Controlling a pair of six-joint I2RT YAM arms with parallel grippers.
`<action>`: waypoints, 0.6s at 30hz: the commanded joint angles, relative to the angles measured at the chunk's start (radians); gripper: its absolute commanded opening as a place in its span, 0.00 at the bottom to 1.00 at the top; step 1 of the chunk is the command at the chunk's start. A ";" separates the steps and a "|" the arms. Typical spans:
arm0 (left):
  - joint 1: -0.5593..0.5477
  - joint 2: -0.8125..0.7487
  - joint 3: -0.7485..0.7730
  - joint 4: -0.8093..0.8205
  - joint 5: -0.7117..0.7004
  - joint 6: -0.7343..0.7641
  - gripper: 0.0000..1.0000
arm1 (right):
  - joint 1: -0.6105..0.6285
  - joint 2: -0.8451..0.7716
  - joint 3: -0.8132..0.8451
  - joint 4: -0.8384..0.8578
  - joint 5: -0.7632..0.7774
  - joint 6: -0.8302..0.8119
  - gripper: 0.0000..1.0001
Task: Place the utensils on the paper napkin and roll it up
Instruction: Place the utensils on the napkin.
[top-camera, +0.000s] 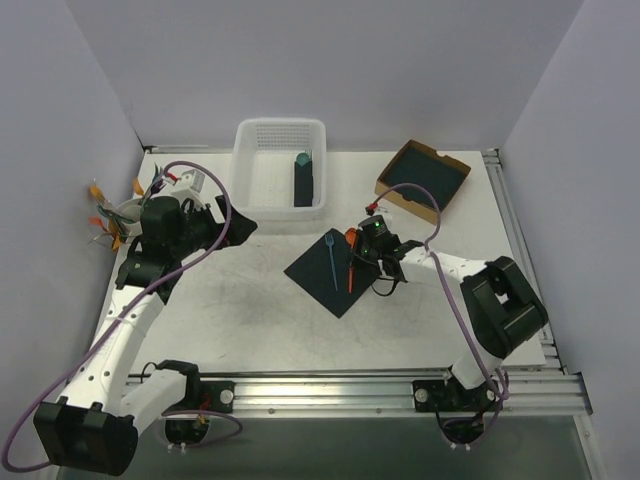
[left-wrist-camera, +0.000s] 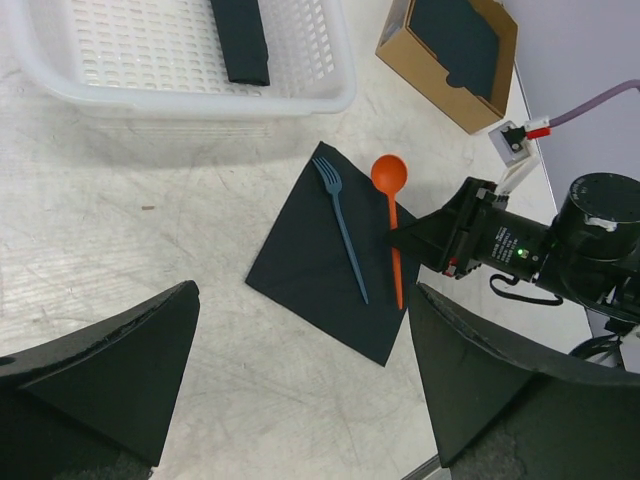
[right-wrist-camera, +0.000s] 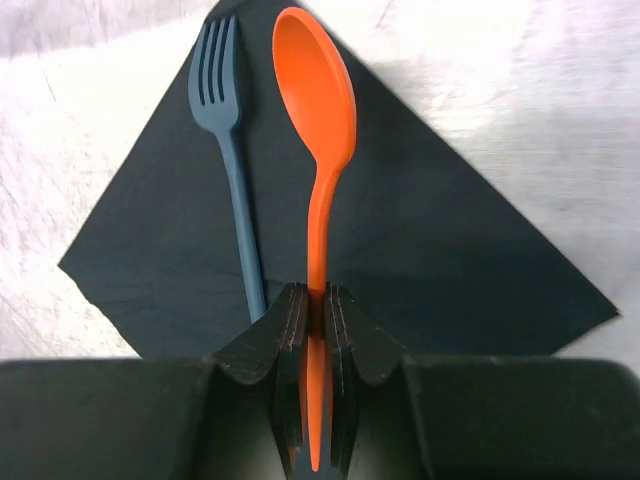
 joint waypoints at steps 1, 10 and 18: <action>0.008 -0.004 0.040 0.006 0.031 0.014 0.94 | 0.001 0.034 0.056 0.063 -0.071 -0.043 0.00; 0.010 -0.001 0.068 -0.014 0.031 0.041 0.94 | 0.002 0.089 0.069 0.120 -0.108 -0.043 0.00; 0.008 0.013 0.071 -0.021 0.039 0.052 0.94 | 0.001 0.157 0.105 0.112 -0.095 -0.032 0.00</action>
